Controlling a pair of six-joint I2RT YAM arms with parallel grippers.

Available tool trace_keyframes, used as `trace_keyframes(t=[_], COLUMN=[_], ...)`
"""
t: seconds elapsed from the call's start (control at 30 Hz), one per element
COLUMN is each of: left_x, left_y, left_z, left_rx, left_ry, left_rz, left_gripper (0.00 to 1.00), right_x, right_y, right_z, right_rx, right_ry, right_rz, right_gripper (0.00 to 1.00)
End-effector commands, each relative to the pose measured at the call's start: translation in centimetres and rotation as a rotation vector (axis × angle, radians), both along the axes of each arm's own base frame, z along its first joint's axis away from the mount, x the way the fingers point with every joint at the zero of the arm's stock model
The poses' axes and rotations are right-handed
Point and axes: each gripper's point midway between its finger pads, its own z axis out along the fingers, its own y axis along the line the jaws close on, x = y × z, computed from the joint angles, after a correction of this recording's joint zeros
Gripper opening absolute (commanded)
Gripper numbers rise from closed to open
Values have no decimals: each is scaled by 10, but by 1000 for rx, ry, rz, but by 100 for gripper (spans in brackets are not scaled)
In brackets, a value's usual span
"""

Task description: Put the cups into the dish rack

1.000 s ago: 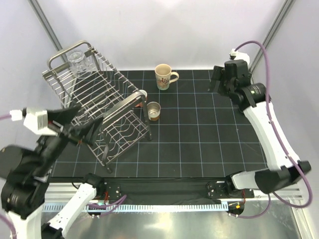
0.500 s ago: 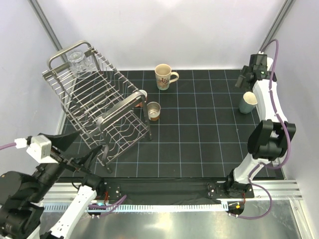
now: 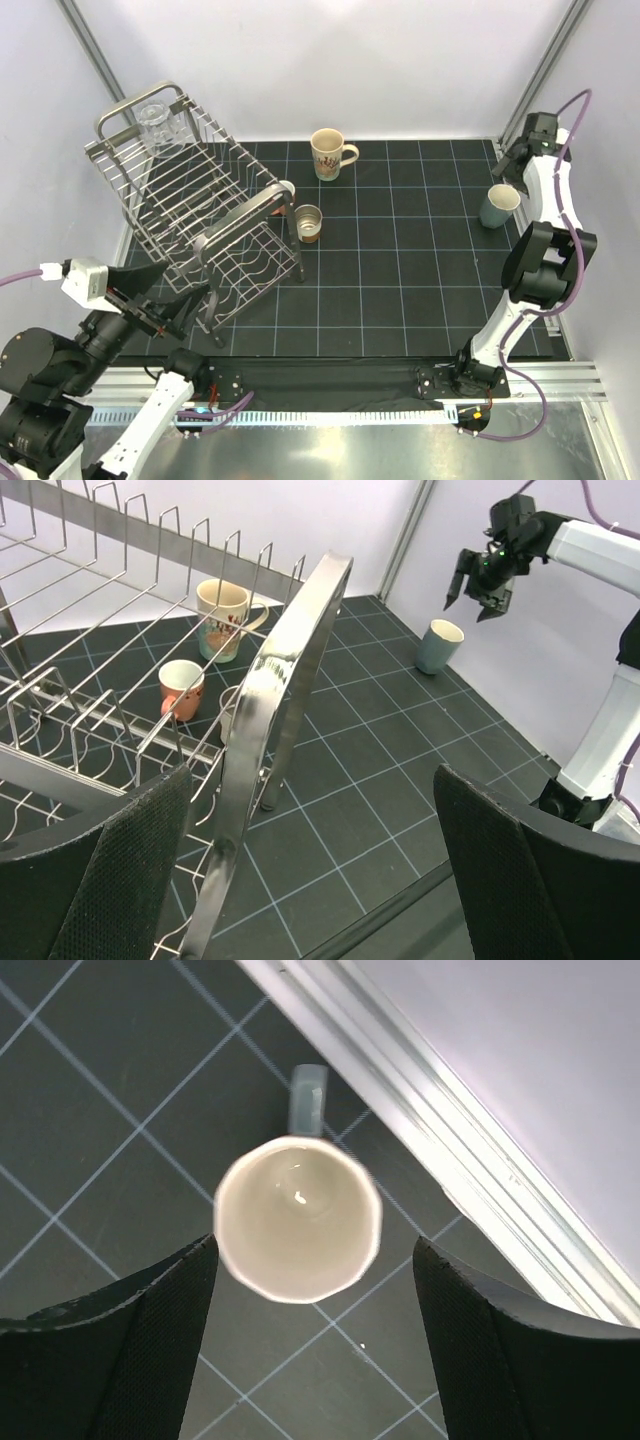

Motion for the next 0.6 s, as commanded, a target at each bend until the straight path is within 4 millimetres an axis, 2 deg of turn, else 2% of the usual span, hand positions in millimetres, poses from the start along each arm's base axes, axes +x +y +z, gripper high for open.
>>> trace_keyframes(t=[0.0,0.27,0.47,0.57], left_x=[7,21,29,31], left_y=[0,-9,-13,-12], left_z=[-1,-3,0,2], left_rx=[8,23,16,21], left_ry=[31,53,63,65], left_rz=[12,-6,-14,-7], left_gripper=[100,100,100,100], right_x=[-10,-19,-19,-19], right_y=[-17,-21,-12,-11], right_z=[16,-10,-34,-44], right_rx=[41,131,218,239], right_ry=[-74,-37,-19,-14], right_rz=[-105,-157,-169,-194], right_gripper=[79,74,70,64])
